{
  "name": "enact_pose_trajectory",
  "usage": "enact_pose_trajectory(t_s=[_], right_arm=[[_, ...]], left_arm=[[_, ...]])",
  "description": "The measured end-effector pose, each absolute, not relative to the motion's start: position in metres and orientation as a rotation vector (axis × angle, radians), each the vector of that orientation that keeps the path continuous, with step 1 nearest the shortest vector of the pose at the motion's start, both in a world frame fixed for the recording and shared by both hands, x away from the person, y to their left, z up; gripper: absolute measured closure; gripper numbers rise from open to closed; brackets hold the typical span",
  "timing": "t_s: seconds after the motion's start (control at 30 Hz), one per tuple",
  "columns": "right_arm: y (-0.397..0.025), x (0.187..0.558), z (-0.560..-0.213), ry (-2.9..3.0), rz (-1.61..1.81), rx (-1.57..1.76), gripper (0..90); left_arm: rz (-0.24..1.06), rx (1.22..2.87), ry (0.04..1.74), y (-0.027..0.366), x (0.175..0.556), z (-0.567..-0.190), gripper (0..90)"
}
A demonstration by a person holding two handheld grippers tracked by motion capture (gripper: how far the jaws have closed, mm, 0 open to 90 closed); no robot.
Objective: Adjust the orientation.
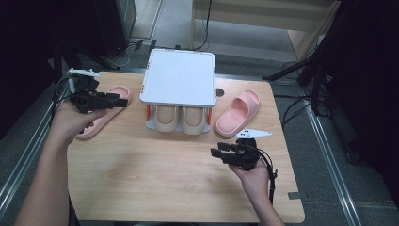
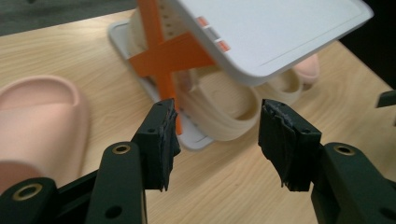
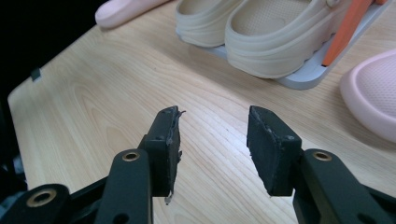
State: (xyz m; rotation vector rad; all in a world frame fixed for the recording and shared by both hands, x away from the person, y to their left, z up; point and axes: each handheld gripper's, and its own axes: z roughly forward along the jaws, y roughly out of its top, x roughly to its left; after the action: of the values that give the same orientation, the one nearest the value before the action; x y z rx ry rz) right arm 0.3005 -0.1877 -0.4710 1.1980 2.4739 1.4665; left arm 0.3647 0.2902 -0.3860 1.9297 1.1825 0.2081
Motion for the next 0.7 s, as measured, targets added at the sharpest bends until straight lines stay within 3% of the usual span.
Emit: enact_pose_trajectory(t_s=[0.7], right_arm=[[-0.174, 0.304, -0.471, 2.494, 1.443, 1.126, 54.3]], left_arm=[[0.255, 1.900, 1.305, 0.339, 0.381, -0.449, 49.2]])
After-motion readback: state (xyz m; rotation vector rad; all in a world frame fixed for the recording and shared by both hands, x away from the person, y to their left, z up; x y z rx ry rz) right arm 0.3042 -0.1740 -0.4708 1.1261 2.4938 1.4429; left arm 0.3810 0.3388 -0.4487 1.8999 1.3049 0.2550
